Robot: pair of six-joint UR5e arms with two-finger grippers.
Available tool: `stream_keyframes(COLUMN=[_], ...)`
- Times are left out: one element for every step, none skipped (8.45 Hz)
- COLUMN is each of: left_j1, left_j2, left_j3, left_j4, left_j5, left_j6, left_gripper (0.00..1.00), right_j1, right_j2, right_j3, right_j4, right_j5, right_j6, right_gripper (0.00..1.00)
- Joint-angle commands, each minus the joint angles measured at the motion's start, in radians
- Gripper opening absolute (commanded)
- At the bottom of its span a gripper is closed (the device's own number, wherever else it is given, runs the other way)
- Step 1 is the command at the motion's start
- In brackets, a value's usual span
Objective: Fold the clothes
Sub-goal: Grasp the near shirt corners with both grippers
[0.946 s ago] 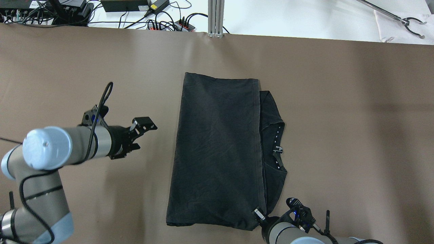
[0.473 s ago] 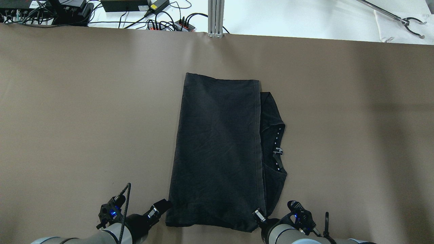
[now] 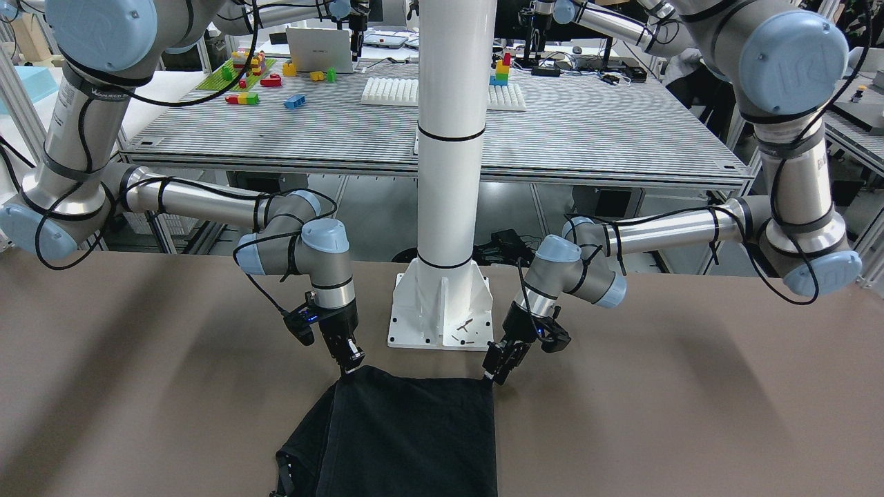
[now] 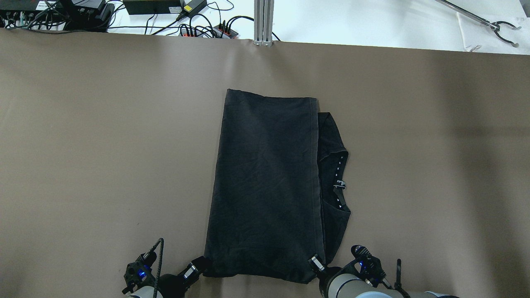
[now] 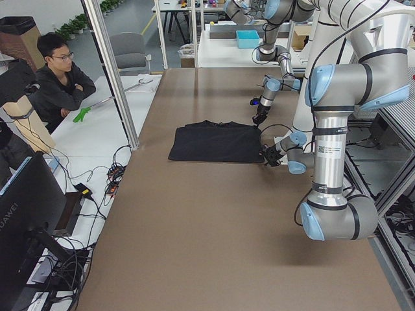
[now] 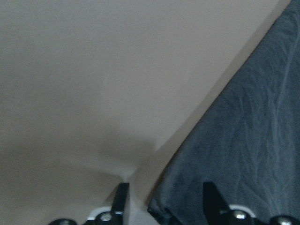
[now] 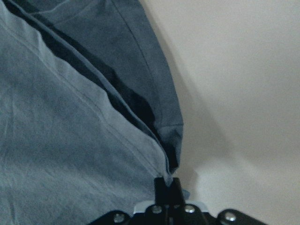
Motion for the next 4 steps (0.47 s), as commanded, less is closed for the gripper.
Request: stream_keyframes(left_j1=[0.003, 0.003, 0.002, 0.002], left_j2=[-0.008, -0.022, -0.027, -0.030], left_j3=[0.021, 0.038, 0.035, 0.028], left_j4=[-0.003, -0.004, -0.004, -0.004], left_j5=[-0.001, -0.001, -0.001, -0.004], left_j6=[-0.012, -0.012, -0.013, -0.013], left_gripper=[0.42, 0.33, 0.09, 0.00], right_j1=[0.000, -0.002, -0.002, -0.002], right_j2=[-0.001, 0.000, 0.000, 0.000], right_j3=[0.001, 0.001, 0.003, 0.004], right_j4=[0.000, 0.000, 0.000, 0.000], right_j5=[0.000, 0.000, 0.000, 0.000], right_j6=[0.001, 0.006, 0.006, 0.006], right_gripper=[0.00, 0.00, 0.00, 0.00])
